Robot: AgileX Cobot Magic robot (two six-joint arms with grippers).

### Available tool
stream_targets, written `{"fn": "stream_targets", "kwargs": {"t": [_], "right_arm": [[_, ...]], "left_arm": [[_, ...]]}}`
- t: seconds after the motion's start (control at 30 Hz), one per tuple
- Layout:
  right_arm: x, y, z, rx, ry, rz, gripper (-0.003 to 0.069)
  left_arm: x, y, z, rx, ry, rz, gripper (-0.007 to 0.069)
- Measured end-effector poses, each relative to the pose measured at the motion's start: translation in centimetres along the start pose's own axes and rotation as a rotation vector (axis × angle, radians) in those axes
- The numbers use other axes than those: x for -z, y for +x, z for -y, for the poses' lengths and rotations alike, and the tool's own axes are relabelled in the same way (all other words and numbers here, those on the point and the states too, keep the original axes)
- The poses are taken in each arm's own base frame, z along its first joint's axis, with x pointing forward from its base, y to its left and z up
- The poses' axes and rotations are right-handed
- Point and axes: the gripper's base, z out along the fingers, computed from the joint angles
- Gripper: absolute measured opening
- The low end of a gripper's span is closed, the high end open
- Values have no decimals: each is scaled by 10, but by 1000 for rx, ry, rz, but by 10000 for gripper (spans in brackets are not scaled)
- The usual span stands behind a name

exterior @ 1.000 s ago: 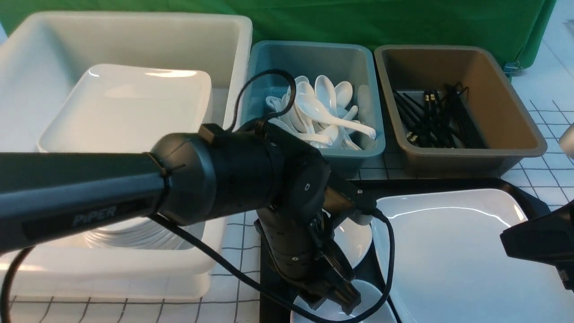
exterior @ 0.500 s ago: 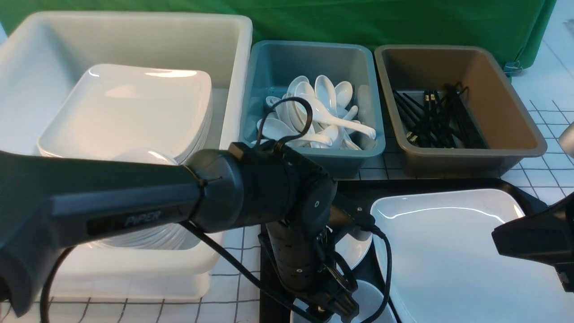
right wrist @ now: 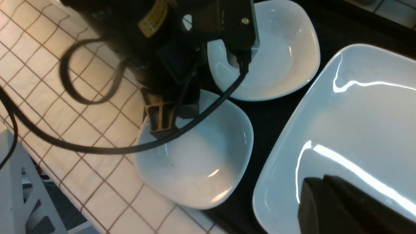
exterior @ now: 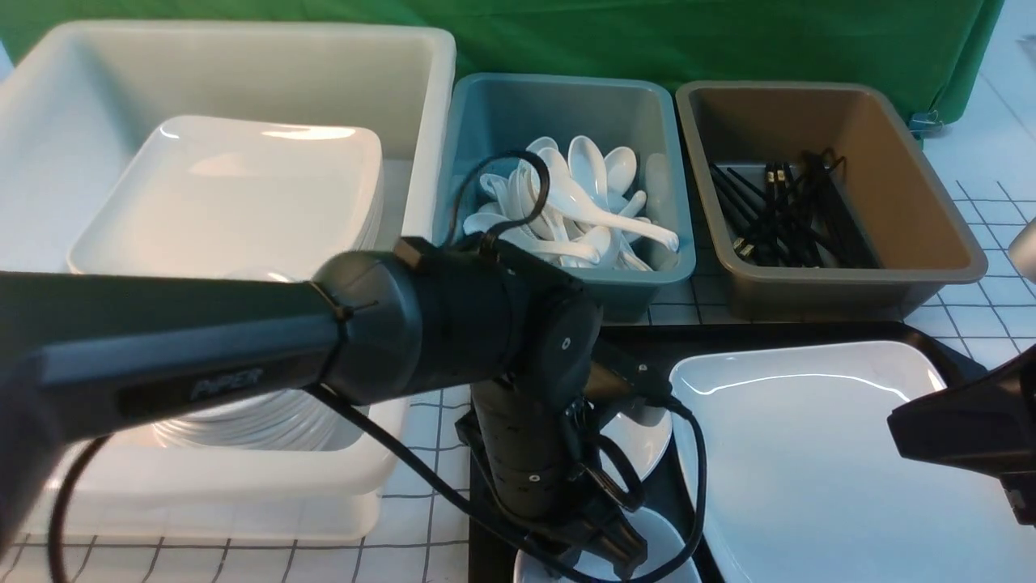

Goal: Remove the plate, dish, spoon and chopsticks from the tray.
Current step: Use the left arm to put the small plate into the large storage box on the left

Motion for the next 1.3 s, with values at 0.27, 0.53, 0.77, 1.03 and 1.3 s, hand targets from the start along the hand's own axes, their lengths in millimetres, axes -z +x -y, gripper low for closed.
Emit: {"fn": "stream_targets", "kwargs": {"t": [0.27, 0.53, 0.77, 1.03, 1.3], "right_arm": [[0, -1, 0, 0, 5, 7, 9], [16, -24, -11, 21, -65, 144, 9], [51, -85, -46, 221, -192, 324, 1], [17, -131, -92, 363, -272, 204, 1], [-23, -151, -125, 451, -271, 110, 1]], "left_arm": [[66, 11, 9, 2, 45, 157, 24], [152, 33, -13, 97, 42, 397, 22], [223, 94, -105, 456, -84, 633, 23], [209, 161, -185, 887, -87, 760, 23], [154, 181, -204, 1025, -28, 751, 30]]}}
